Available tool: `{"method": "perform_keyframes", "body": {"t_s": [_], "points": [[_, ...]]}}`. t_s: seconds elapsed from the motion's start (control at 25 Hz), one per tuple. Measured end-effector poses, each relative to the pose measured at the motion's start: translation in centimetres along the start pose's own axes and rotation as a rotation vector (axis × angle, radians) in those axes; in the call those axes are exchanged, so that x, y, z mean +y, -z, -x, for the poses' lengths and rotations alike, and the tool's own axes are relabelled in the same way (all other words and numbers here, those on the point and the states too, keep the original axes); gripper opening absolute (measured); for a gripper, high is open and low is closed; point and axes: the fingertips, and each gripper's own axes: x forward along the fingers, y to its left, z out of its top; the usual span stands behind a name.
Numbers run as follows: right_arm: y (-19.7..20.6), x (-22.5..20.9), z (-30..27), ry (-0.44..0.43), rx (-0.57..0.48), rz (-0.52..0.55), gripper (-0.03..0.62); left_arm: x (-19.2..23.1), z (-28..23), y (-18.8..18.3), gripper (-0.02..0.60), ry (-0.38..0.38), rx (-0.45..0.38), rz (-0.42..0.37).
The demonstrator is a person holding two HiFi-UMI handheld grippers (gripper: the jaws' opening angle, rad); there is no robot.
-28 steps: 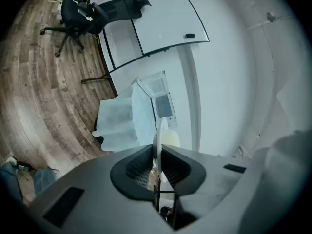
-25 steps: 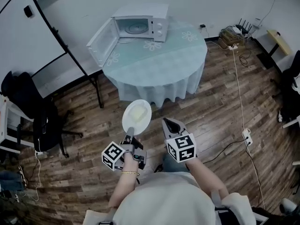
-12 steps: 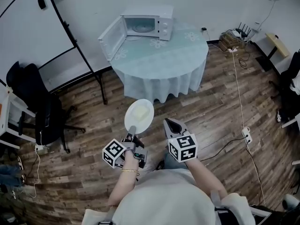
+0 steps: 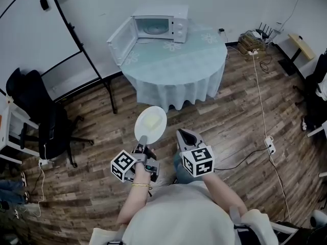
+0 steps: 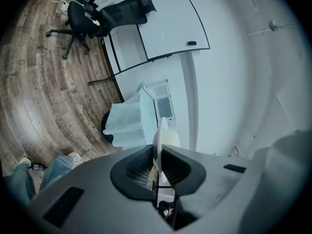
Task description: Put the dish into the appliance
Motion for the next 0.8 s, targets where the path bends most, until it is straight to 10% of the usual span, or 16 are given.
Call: {"method": "perform_keyframes", "body": {"t_s": [0.8], "points": [[-9.0,-9.9,-17.8,-0.073,0.030,0.069,0.005,-3.9,-18.1,-8.9,0.044,-0.021,-0.065,0.018]]}}
